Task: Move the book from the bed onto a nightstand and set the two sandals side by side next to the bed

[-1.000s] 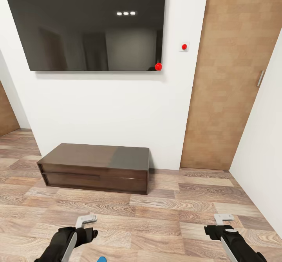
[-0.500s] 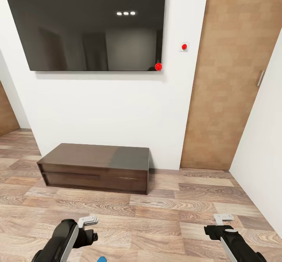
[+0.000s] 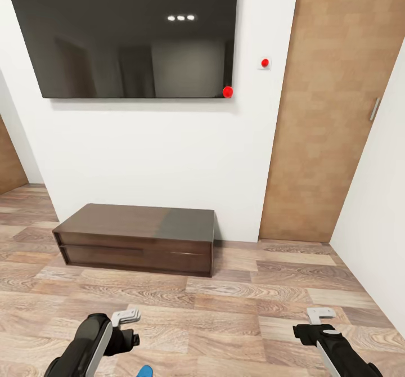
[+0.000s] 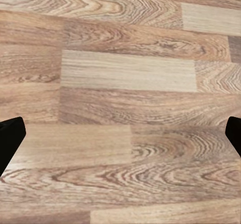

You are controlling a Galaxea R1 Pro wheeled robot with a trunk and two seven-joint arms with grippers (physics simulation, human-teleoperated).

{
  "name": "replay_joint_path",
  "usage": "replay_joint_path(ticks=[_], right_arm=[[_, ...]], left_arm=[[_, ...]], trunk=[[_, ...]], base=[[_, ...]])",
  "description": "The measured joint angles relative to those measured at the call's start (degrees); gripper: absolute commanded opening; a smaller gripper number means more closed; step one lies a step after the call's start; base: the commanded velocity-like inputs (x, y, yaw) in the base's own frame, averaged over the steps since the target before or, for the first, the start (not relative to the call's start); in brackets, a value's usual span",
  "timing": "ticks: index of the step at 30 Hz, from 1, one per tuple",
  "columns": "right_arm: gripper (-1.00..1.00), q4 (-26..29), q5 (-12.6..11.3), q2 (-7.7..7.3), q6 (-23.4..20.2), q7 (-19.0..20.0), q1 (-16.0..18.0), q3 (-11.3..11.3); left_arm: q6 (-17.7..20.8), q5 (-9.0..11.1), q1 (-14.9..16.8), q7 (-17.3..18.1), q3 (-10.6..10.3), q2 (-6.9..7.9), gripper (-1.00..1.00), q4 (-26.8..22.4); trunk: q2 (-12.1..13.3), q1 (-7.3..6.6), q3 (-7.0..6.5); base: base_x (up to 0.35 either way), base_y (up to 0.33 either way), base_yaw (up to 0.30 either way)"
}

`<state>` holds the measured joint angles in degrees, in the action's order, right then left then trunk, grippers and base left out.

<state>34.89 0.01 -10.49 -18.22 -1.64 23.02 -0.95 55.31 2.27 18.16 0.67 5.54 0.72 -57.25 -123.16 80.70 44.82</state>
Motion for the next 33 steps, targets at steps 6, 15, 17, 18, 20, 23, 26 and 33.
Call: replay_joint_path(ticks=[6,15,17,18,20,23,26,33], right_arm=[[1.0,-0.03,0.02,0.0,0.07,0.0,0.0,0.0],[1.0,-0.17,0.08,0.06,0.17,-0.07,0.0,0.0],[1.0,-0.18,0.08,0.09,0.18,-0.08,0.0,0.0],[1.0,-0.18,0.08,0.1,0.2,-0.07,0.0,0.0],[1.0,-0.2,0.08,0.11,0.22,-0.06,0.0,0.0],[1.0,-0.24,0.08,0.11,0.24,-0.08,0.0,0.0],[1.0,-0.26,0.08,0.11,0.25,-0.06,0.0,0.0],[1.0,-0.36,0.08,0.11,0.26,-0.08,0.0,0.0]], left_arm=[[-0.05,0.04,0.16,-0.05,0.01,-0.01,1.0,-0.46],[0.12,-1.53,3.82,-0.18,0.02,-0.16,1.0,-0.34],[0.22,-3.7,4.11,-0.18,-0.04,-0.4,1.0,-0.23],[0.25,-4.17,4.19,-0.16,-0.05,-0.48,1.0,-0.2],[0.31,-5.16,4.58,-0.2,-0.12,-0.8,1.0,-0.05],[0.32,-5.77,4.92,-0.22,-0.34,-1.03,1.0,0.2],[0.31,-6.12,5.09,-0.25,-0.95,-1.1,1.0,0.74],[0.24,-8.69,5.26,-0.21,-3.23,-1.09,1.0,2.21]], trunk=[[0.0,0.0,0.0],[0.0,0.0,0.0],[0.0,0.0,0.0],[0.0,0.0,0.0],[0.0,0.0,0.0],[0.0,0.0,0.0],[0.0,0.0,0.0],[-1.19,0.65,0.53]], base=[[0.0,0.0,0.0],[0.0,0.0,0.0],[0.0,0.0,0.0],[0.0,0.0,0.0],[0.0,0.0,0.0],[0.0,0.0,0.0],[0.0,0.0,0.0],[0.0,0.0,0.0]])
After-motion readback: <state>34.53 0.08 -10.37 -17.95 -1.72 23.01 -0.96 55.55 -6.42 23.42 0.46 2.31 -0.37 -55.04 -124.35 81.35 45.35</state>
